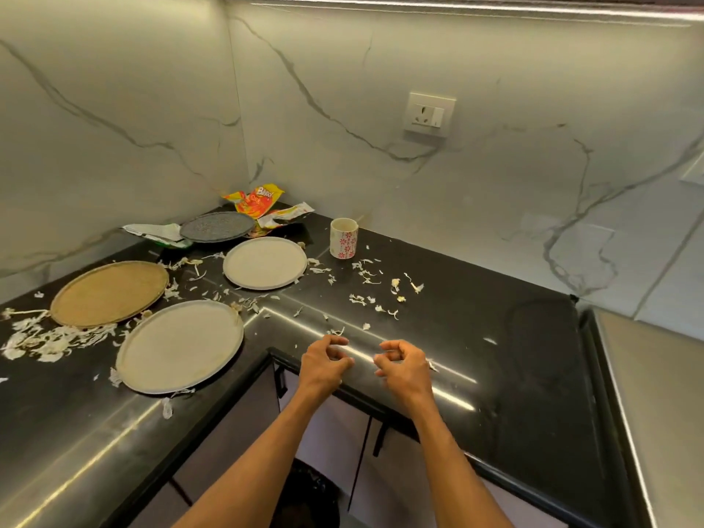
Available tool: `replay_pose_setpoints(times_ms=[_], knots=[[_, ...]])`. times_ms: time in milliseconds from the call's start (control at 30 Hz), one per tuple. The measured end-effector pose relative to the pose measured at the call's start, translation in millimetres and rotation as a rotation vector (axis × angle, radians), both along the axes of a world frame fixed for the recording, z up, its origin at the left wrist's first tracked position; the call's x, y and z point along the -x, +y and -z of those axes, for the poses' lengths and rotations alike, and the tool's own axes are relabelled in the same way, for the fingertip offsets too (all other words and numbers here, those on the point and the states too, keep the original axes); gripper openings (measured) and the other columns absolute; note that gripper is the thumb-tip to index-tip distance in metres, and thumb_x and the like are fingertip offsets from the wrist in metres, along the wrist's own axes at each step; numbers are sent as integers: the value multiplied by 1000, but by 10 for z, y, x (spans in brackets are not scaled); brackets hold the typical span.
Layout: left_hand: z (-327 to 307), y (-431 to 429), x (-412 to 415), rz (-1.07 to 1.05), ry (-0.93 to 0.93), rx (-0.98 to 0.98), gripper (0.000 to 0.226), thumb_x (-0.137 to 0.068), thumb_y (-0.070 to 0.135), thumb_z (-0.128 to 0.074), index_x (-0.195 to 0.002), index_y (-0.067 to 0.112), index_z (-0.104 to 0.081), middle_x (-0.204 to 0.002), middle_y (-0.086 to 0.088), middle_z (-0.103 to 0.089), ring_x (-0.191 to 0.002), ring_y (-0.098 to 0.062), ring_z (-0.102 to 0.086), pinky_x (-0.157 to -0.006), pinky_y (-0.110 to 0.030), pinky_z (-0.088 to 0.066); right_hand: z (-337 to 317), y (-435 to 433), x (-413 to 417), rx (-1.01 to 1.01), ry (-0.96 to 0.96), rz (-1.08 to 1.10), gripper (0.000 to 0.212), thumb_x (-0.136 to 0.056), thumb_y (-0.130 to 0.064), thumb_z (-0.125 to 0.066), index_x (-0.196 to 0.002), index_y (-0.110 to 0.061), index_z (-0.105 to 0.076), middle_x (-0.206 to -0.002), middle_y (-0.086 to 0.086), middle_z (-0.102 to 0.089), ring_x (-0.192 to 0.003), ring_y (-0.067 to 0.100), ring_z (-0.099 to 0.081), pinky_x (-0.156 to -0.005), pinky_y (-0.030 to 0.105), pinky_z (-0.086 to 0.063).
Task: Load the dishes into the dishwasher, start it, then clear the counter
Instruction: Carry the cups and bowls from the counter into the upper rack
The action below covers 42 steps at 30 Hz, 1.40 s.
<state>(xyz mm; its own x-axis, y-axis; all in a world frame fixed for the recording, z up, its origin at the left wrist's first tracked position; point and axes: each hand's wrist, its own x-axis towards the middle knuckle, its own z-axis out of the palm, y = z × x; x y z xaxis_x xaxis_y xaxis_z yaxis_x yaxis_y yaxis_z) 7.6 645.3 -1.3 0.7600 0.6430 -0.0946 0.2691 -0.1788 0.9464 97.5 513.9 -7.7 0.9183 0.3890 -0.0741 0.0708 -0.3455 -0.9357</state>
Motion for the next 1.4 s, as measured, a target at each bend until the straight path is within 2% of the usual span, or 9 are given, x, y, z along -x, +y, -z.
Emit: replay_pose_setpoints(times_ms=[200,267,467,700,867,967,1067,1167,1400], knots=[[-122,125,-578,-97,13,-13,31,-79,6,-74,-105,19,-63,-85,-6,-68,-78,-19,-68,-62,-32,-60,-50,153,-724,-5,-14,-63,17,-81,-10,-73,-91,-22,-66,-82,7,-71,-72,25,-72,-65,38,-61],[-145,165,-740,-129,13,-14,32,-78,6,-75,-104,20,-62,-86,-7,-69,-79,-20,-68,-65,-34,-60,-102,206,-920,-17,-6,-91,17,-81,-7,-72,-93,-18,-66,-82,8,-71,-73,25,-72,-63,33,-60],[-99,263,-1104,-199,32,-32,35,-75,5,-77,-103,21,-64,-83,-5,-69,-80,-18,-68,-76,-40,-59,-121,403,-1389,-9,-7,-152,18,-80,-9,-74,-92,-20,-66,-83,6,-71,-70,23,-72,-68,43,-62],[-142,637,-1510,-209,25,-55,43,-73,9,-79,-110,20,-60,-94,-2,-64,-86,-13,-62,-68,-13,-46,-138,825,-1763,29,-22,-218,24,-78,-16,-77,-98,-23,-65,-92,1,-68,-82,19,-70,-70,41,-62],[-135,1031,-1851,-196,57,-64,54,-74,10,-80,-121,21,-56,-113,-4,-61,-100,-16,-58,-83,-24,-49,-155,1146,-2049,78,-27,-212,25,-78,-15,-77,-98,-24,-65,-96,0,-66,-88,16,-67,-69,35,-62],[-148,1294,-2053,-191,49,-70,60,-73,11,-81,-126,20,-53,-121,-8,-59,-107,-19,-56,-90,-29,-49,-170,1379,-2256,83,-32,-202,30,-76,-15,-79,-98,-28,-64,-96,-3,-66,-91,15,-66,-78,39,-61],[-143,1518,-2218,-191,74,-73,67,-73,12,-81,-131,19,-49,-131,-9,-56,-118,-23,-54,-99,-35,-47,-174,1594,-2402,96,-27,-192,37,-76,-11,-78,-108,-24,-64,-101,-3,-64,-96,15,-65,-81,34,-59],[-144,1696,-2383,-176,82,-71,75,-73,14,-82,-137,19,-44,-139,-9,-52,-127,-25,-50,-103,-37,-44,-199,1780,-2530,93,-20,-198,50,-75,-9,-79,-119,-21,-59,-108,-1,-62,-91,10,-64,-71,20,-53],[-64,2006,-2795,-163,98,-31,85,-76,16,-80,-146,21,-33,-149,-5,-41,-136,-24,-41,-108,-39,-37,-159,2117,-2869,117,50,-228,75,-73,-1,-79,-138,-20,-47,-133,5,-55,-116,18,-56,-82,23,-50]])
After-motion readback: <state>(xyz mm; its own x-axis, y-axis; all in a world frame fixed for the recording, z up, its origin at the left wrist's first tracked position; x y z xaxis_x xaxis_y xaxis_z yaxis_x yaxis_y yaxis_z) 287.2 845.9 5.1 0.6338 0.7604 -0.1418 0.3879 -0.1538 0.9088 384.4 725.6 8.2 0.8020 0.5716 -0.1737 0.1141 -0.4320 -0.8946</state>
